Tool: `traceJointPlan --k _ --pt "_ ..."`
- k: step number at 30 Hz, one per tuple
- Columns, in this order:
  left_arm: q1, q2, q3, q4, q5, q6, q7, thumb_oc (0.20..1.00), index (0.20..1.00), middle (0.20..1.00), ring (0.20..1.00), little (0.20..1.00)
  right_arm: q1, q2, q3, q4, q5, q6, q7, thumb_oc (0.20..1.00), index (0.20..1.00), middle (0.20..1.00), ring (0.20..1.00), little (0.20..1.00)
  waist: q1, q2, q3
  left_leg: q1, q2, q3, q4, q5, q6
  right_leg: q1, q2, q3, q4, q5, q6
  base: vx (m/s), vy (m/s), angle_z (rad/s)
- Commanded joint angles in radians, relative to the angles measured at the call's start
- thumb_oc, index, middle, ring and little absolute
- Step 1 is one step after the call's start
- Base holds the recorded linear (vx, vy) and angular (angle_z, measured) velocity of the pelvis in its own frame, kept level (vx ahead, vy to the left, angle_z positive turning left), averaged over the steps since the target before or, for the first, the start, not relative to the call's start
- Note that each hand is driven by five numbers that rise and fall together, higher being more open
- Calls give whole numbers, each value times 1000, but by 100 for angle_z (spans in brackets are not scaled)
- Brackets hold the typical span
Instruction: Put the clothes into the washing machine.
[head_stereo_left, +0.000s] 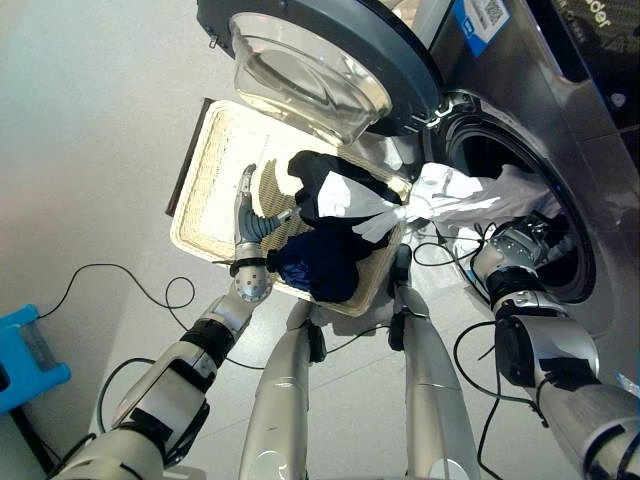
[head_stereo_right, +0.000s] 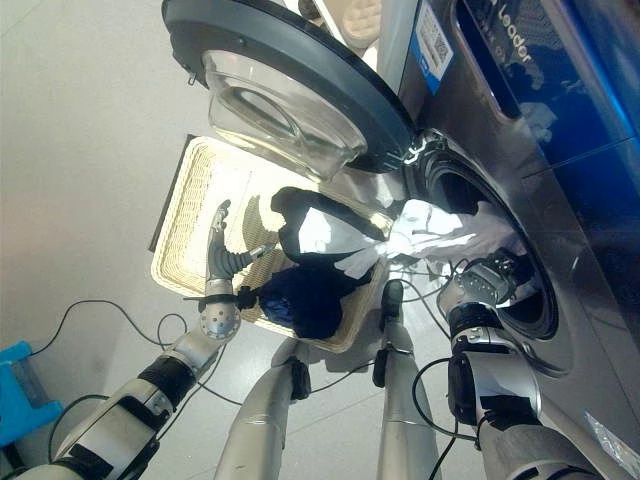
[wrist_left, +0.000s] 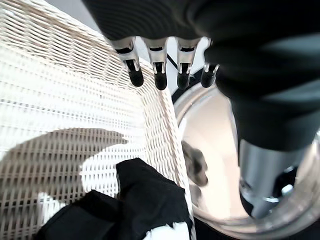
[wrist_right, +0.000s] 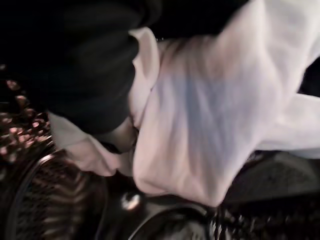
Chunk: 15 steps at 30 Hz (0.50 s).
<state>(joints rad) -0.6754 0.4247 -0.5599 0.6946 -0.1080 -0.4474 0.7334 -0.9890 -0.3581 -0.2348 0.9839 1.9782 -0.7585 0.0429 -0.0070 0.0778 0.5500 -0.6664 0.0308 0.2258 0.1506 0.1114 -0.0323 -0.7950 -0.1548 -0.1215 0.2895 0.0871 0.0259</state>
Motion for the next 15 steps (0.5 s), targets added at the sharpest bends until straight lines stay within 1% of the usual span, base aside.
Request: traceJointPlan --k 1,2,3,5,6,7,11,15 --pt "21 -6 12 -51 -43 -6 -5 1000 1000 1000 1000 1000 10 -159 -32 -65 -6 -181 -22 200 200 200 200 200 -17 60 -30 -74 -58 4 199 -155 -52 -12 -23 -80 23 7 114 0 0 0" --pt "21 -6 12 -51 -43 -6 -5 1000 1000 1000 1000 1000 10 -159 -32 -65 -6 -181 -22 200 200 200 200 200 -17 60 -30 -74 -58 4 199 -155 -52 -12 -23 -80 23 7 114 0 0 0" --pt "28 7 3 -70 -54 0 -3 1000 1000 1000 1000 1000 7 -190 -39 -65 -6 -212 -31 200 200 200 200 200 -20 60 -30 -74 -56 6 199 -156 -52 -14 -23 -77 24 9 115 0 0 0" --pt "31 15 -3 -84 -61 6 1 1000 1000 1000 1000 1000 11 -202 -40 -69 -6 -232 -35 200 200 200 200 200 -23 61 -30 -73 -54 8 199 -156 -53 -14 -22 -75 23 9 115 0 0 0" --pt "40 26 -11 -101 -64 9 6 1000 1000 1000 1000 1000 18 -227 -43 -68 -6 -261 -34 200 200 200 200 200 -26 60 -30 -70 -51 12 197 -157 -54 -13 -22 -74 23 10 116 0 0 0" --pt "42 29 -15 -106 -64 9 9 1000 1000 1000 1000 1000 20 -240 -44 -66 -6 -269 -30 200 200 200 200 200 -28 60 -30 -67 -49 13 196 -157 -54 -13 -22 -74 23 10 116 0 0 0" --pt "53 47 -20 -124 -77 14 11 1000 1000 1000 1000 1000 37 -296 -44 -50 -6 -267 12 200 200 200 200 200 -33 57 -30 -60 -45 18 195 -157 -55 -8 -23 -72 25 11 118 0 0 0" --pt "59 51 -16 -129 -80 17 15 1000 1000 1000 1000 1000 61 -335 -34 -31 -6 -229 60 200 200 200 200 200 -41 52 -30 -55 -42 23 193 -156 -56 -5 -22 -70 22 13 120 0 0 0"
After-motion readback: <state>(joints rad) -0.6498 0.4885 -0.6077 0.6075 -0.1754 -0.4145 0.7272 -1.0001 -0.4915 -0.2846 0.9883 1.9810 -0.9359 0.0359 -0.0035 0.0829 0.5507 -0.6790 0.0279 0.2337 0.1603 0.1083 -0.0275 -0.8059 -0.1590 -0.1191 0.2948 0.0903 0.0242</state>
